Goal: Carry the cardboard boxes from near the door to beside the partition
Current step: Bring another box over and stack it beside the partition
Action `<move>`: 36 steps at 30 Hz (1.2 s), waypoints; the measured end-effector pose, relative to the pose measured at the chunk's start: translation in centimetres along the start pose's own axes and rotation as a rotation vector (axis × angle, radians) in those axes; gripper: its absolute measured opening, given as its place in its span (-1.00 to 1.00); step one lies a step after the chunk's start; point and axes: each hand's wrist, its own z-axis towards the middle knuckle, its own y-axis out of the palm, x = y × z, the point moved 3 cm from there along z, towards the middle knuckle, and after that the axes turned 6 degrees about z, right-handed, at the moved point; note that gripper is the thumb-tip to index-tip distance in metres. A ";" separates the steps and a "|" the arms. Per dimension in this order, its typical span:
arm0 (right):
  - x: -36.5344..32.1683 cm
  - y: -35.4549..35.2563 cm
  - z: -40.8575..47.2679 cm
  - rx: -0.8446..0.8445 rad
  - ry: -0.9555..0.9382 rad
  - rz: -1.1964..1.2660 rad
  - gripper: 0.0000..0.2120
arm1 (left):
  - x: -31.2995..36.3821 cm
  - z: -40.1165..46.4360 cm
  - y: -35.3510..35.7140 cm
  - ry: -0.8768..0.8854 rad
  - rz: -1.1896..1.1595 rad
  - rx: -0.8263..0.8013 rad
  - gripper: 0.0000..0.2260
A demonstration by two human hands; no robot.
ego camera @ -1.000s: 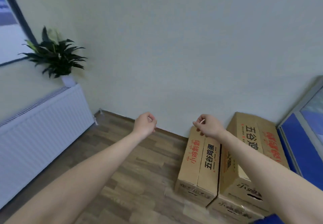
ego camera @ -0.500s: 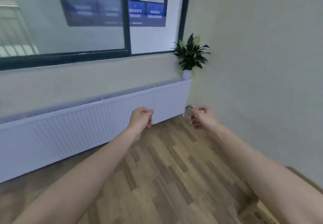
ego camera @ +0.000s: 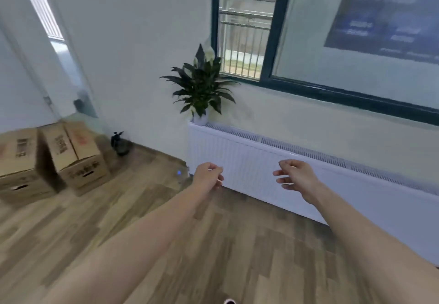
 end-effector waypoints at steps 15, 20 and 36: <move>-11.9 44.2 26.9 -0.551 0.056 -0.118 -0.82 | -2.0 21.2 -37.6 -0.268 0.027 0.599 -0.83; -15.1 57.6 30.4 -0.673 0.074 -0.164 -0.92 | -1.7 26.1 -46.8 -0.306 -0.046 0.704 -0.86; -18.4 99.0 43.6 -0.567 0.060 -0.458 -0.90 | -11.0 44.9 -81.5 -0.425 -0.169 0.830 -0.93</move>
